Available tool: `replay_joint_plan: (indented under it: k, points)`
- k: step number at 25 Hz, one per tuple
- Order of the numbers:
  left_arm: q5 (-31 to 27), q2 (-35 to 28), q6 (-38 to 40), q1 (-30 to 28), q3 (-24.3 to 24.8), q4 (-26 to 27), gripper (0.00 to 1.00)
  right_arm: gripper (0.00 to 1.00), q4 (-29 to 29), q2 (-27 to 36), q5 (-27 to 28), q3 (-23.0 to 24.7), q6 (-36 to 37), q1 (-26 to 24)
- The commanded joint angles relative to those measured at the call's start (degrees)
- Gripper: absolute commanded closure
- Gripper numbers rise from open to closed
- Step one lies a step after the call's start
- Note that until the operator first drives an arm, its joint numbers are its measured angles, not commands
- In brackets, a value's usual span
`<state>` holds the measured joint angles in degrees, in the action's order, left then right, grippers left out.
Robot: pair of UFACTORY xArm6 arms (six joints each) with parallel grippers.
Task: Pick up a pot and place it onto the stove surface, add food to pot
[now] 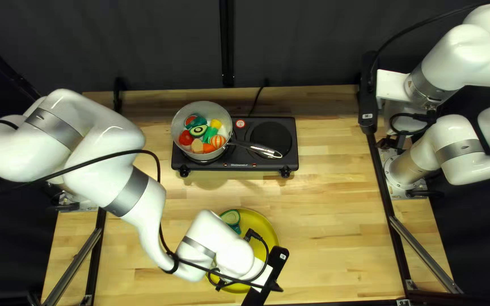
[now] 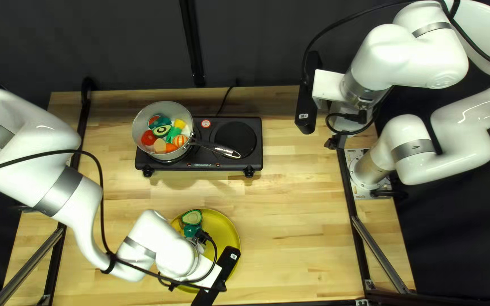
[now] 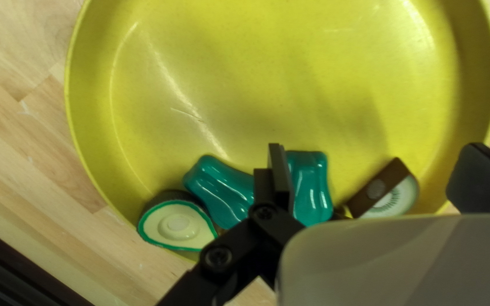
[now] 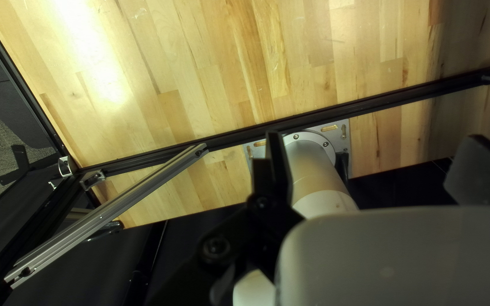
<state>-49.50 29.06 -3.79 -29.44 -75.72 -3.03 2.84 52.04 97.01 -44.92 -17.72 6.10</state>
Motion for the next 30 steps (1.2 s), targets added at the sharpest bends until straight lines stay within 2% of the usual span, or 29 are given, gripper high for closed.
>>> replay_joint_plan:
  k: [1, 9, 25, 27, 28, 29, 30]
  points:
    - [1.6, 0.1, -0.8, 0.5, 1.6, -0.5, 0.00, 0.00, 0.0, 0.0, 0.0, 0.0, 0.0, 0.0]
    - [2.3, -0.3, -1.9, 0.9, 3.6, -2.3, 0.00, 0.00, 0.0, 0.0, 0.0, 0.0, 0.0, 0.0]
    - [3.3, -1.4, -3.1, 1.9, 6.9, -2.4, 0.00, 0.00, 0.0, 0.0, 0.0, 0.0, 0.0, 0.0]
    - [3.6, -1.5, -3.0, 1.9, 7.3, -2.4, 0.53, 0.00, 0.0, 0.0, 0.0, 0.0, 0.0, 0.0]
    - [3.7, -1.6, -2.9, 1.9, 7.5, -2.4, 0.61, 0.00, 0.0, 0.0, 0.0, 0.0, 0.0, 0.0]
    - [3.8, -1.6, -2.9, 1.8, 7.6, -2.4, 1.00, 0.00, 0.0, 0.0, 0.0, 0.0, 0.0, 0.0]
    - [3.8, -1.6, -2.9, 1.8, 7.6, -2.4, 1.00, 0.00, 0.0, 0.0, 0.0, 0.0, 0.0, 0.0]
